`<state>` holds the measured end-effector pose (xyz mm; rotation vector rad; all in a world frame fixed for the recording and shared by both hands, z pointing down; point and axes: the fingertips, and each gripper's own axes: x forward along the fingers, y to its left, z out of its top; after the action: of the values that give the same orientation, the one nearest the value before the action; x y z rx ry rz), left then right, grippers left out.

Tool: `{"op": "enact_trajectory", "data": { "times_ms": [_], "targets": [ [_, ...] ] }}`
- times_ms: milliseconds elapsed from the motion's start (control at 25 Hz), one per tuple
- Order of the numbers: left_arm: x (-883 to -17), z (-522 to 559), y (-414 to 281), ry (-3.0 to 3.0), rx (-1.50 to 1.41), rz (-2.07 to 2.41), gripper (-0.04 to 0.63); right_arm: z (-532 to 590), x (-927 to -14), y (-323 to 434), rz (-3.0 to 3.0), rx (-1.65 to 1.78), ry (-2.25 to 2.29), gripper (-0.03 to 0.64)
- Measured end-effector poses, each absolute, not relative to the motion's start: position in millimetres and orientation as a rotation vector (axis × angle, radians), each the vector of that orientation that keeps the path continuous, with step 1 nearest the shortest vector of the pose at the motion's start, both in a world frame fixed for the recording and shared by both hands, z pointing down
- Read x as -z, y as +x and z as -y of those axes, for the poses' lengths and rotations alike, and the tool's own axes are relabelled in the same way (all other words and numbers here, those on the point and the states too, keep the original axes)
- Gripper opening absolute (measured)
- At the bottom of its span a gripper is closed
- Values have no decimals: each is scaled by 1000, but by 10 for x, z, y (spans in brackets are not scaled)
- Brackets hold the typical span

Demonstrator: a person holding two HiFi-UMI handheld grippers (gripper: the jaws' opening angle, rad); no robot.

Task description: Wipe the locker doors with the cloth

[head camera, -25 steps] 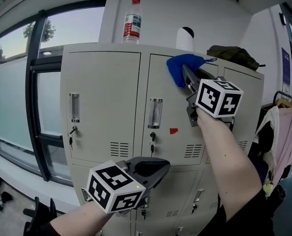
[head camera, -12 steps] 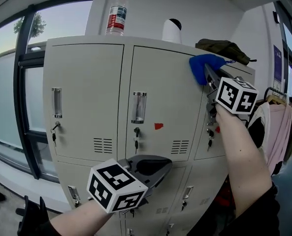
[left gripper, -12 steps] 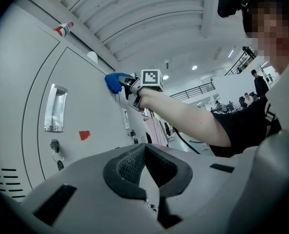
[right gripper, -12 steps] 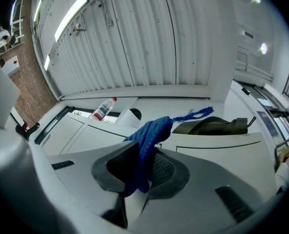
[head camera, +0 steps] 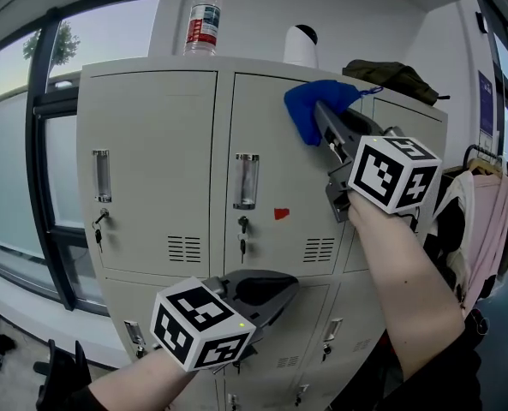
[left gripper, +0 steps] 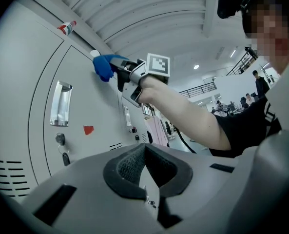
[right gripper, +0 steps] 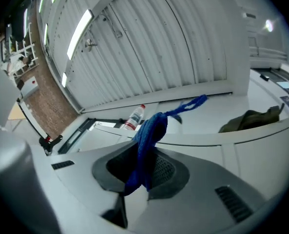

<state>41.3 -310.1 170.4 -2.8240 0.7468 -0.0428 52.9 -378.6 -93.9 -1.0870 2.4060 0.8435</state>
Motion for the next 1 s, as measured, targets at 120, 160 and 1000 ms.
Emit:
{"op": "enact_trajectory", "data": {
  "times_ms": [120, 160, 1000],
  "targets": [
    [-1714, 3072, 297, -2824, 37, -771, 6, 3637, 870, 19, -2468, -898, -993, 48],
    [-1711, 3057, 256, -2824, 31, -778, 6, 3620, 849, -111, -2485, -909, -980, 48],
    [-1736, 2951, 490, -2846, 29, -682, 6, 4376, 675, 1316, -2369, -732, -1438, 48]
  ]
}}
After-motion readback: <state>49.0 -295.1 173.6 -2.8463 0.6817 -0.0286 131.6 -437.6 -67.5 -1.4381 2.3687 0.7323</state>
